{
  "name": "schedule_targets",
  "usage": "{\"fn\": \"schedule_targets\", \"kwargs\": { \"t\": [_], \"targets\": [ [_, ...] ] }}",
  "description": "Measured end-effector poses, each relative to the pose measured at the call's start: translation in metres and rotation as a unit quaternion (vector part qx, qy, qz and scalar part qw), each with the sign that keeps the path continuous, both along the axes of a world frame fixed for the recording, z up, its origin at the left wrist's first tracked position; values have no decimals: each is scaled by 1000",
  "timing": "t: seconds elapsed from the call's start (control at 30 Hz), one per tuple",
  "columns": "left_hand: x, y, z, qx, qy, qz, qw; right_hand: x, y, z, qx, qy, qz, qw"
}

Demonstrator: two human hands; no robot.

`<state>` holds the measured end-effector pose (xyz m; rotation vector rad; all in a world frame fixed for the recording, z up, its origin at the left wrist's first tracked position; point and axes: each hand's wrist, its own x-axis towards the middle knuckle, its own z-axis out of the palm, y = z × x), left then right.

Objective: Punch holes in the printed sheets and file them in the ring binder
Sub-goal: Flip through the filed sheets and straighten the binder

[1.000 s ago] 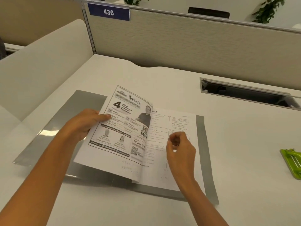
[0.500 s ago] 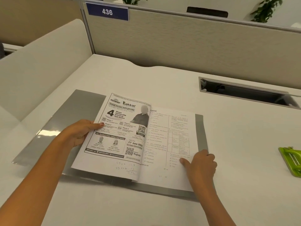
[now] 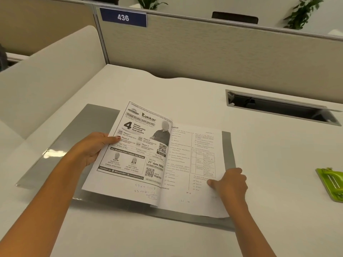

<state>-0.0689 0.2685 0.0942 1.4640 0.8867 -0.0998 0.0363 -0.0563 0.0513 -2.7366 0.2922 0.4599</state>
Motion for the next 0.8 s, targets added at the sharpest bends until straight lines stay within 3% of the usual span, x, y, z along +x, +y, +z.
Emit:
{"fn": "schedule_targets", "kwargs": {
  "t": [0.33, 0.57, 0.8],
  "targets": [
    [14, -37, 28, 92, -61, -16, 994, -5, -19, 26, 167, -144, -11, 975],
    [28, -87, 47, 306, -133, -100, 937, -7, -11, 66, 358, -82, 11, 930],
    [50, -145, 47, 324, -124, -115, 931, -21, 7, 82, 376, -112, 31, 919]
  ]
}}
